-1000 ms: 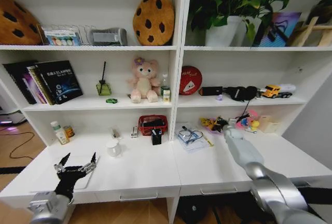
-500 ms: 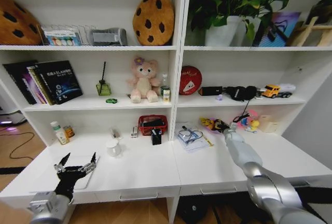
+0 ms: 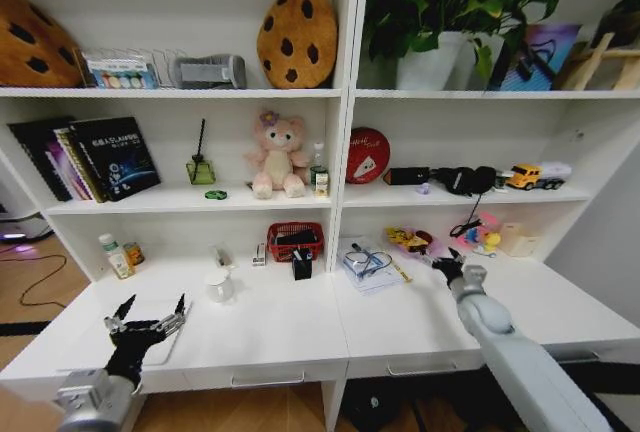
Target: Organize the objects on the table.
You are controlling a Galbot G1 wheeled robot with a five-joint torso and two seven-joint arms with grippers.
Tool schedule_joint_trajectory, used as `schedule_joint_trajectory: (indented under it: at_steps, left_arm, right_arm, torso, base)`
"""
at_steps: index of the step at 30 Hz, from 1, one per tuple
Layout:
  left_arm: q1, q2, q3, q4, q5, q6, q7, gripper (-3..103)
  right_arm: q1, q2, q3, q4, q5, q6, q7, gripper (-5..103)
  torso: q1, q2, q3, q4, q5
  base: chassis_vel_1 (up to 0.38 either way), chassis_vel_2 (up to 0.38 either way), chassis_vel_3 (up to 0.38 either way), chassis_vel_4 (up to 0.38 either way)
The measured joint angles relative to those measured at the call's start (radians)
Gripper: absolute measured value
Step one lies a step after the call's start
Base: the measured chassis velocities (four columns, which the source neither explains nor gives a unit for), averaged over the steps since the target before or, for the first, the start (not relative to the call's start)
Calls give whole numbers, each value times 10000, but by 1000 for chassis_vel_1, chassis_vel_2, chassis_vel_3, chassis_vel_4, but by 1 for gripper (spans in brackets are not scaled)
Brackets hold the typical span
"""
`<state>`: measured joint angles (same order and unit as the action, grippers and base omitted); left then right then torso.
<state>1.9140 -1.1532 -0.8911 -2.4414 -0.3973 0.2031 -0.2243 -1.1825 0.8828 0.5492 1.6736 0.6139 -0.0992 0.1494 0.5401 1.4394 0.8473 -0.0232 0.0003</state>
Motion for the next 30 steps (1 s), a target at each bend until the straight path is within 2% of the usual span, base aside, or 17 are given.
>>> schedule_joint_trajectory:
  at_steps: [1, 2, 3, 4, 5, 6, 8, 9, 12, 16, 22, 30]
  left_arm:
    - [0, 0, 0, 0, 0, 0, 0, 100]
    - [0, 0, 0, 0, 0, 0, 0, 100]
    - [0, -1, 0, 0, 0, 0, 0, 100]
    - [0, 1, 0, 0, 0, 0, 0, 100]
    - [0, 0, 0, 0, 0, 0, 1, 100]
    - [0, 0, 0, 0, 0, 0, 1, 100]
    - [0, -1, 0, 0, 0, 0, 0, 100]
    - [0, -1, 0, 0, 0, 0, 0, 100]
    - [-1, 0, 0, 0, 0, 0, 0, 100]
    - [-1, 0, 0, -1, 0, 0, 0, 100]
    - [0, -1, 0, 0, 0, 0, 0, 100]
    - [0, -1, 0, 0, 0, 0, 0, 100]
  right_arm:
    - [-1796, 105, 905, 1660, -13, -64, 211, 100]
    - [-1796, 105, 905, 1660, -13, -64, 211, 100]
    - [-3627, 558, 1884, 3283, -250, -66, 292, 100]
    - [-4737, 981, 2394, 4133, -494, -32, 262, 100]
    - [-5380, 1337, 2620, 4601, -685, 85, 240, 100]
    - [-5380, 1337, 2620, 4601, -685, 85, 240, 100]
    - [-6331, 2228, 2853, 5420, -1142, 420, 236, 100]
    - [-6331, 2228, 2853, 5420, -1142, 420, 236, 100]
    - [-7068, 3454, 3165, 6256, -1645, 469, 381, 100]
    - [-7706, 4063, 3292, 6865, -2118, 594, 391, 100]
    - [-8130, 4375, 3258, 7364, -2465, 704, 313, 100]
    - [-8138, 4382, 3232, 7393, -2497, 718, 222, 100]
  torso:
    - [-2, 1, -1, -2, -5]
    - [-2, 1, -1, -2, -5]
    - [-1, 1, -1, 1, -3]
    - [-2, 1, -1, -2, -8]
    - [-2, 1, -1, -4, -9]
    - [-2, 1, -1, -4, -9]
    - [-2, 2, 0, 1, -7]
    - [-2, 2, 0, 1, -7]
    - [-1, 1, 0, 3, -4]
    - [1, 0, 2, 2, -5]
    - [1, -1, 2, 2, -4]
    - [2, -2, 3, 2, -3]
  base:
    - [0, 0, 0, 0]
    - [0, 0, 0, 0]
    - [0, 0, 0, 0]
    - [0, 0, 0, 0]
    - [0, 0, 0, 0]
    - [0, 0, 0, 0]
    - [0, 0, 0, 0]
    - [0, 0, 0, 0]
    - [0, 0, 0, 0]
    - [0, 0, 0, 0]
    - [0, 0, 0, 0]
    - [0, 0, 0, 0]
